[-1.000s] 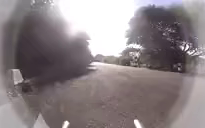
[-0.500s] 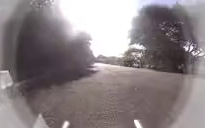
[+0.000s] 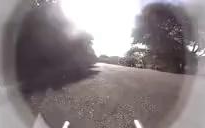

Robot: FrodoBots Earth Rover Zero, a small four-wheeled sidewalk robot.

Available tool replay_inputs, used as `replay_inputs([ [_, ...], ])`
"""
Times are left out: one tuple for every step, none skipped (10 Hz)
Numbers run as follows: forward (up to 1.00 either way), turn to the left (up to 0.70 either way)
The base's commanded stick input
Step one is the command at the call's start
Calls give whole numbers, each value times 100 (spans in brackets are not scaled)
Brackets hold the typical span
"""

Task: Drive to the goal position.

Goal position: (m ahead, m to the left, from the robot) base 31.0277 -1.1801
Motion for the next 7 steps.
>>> replay_inputs([
  [70, 0],
  [70, 0],
  [70, 0],
  [70, 0],
  [70, 0],
  [70, -14],
  [70, -22],
])
